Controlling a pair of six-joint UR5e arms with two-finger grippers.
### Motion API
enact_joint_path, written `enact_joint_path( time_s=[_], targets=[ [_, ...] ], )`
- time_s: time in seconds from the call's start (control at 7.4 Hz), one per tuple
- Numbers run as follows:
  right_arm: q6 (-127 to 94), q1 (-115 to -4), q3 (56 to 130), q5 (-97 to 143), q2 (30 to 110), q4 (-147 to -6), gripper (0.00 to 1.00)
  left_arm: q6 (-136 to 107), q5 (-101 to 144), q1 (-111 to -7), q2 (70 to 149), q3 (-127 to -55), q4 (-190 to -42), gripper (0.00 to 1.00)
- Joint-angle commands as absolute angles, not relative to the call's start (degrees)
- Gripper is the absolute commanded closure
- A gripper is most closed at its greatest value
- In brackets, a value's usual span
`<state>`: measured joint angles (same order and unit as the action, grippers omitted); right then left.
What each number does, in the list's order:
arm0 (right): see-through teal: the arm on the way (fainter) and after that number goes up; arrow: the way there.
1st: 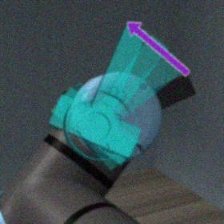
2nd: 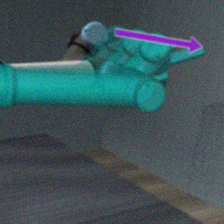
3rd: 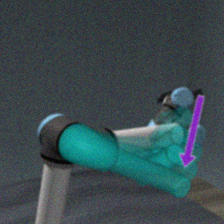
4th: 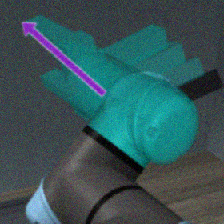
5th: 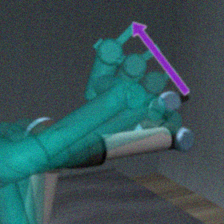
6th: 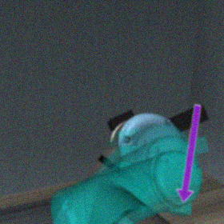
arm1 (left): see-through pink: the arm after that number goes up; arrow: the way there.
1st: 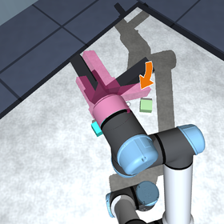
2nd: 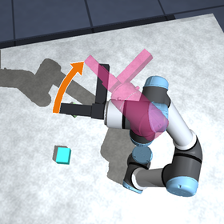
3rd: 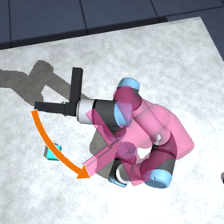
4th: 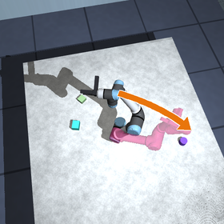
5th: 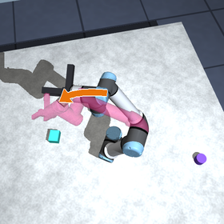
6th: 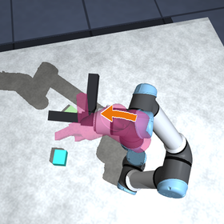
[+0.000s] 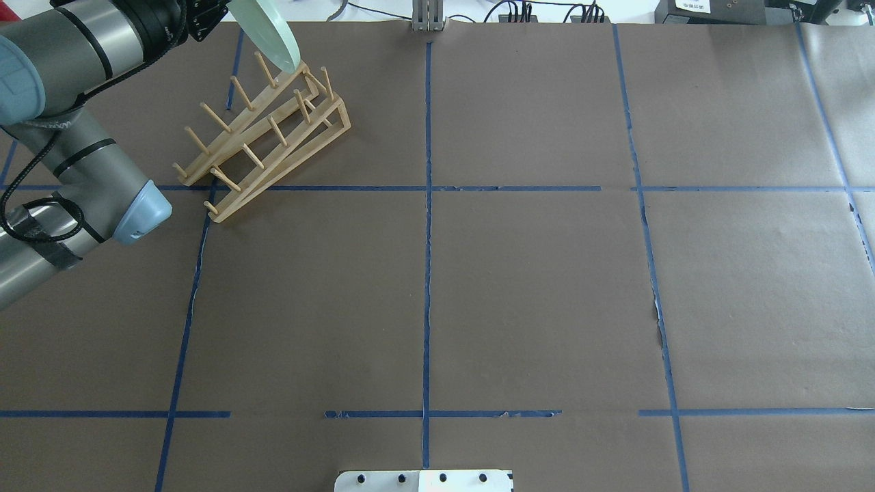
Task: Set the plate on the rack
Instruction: 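Lower the upright plate into the rack slots with the left gripper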
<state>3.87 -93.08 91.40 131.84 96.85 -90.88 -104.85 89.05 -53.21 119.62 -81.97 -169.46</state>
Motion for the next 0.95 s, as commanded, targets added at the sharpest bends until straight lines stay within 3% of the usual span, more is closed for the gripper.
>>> enact_joint_path(
  time_s=[0.0,0.81],
  targets=[
    [3.9,-93.1,91.4,131.8,96.9,-90.9,0.00,-104.9,89.0,-53.3,120.3,-81.0,-169.5,1.00],
    [3.9,-93.1,91.4,131.8,96.9,-90.9,0.00,-104.8,88.0,-52.6,121.9,-77.4,-169.7,1.00]
  ],
)
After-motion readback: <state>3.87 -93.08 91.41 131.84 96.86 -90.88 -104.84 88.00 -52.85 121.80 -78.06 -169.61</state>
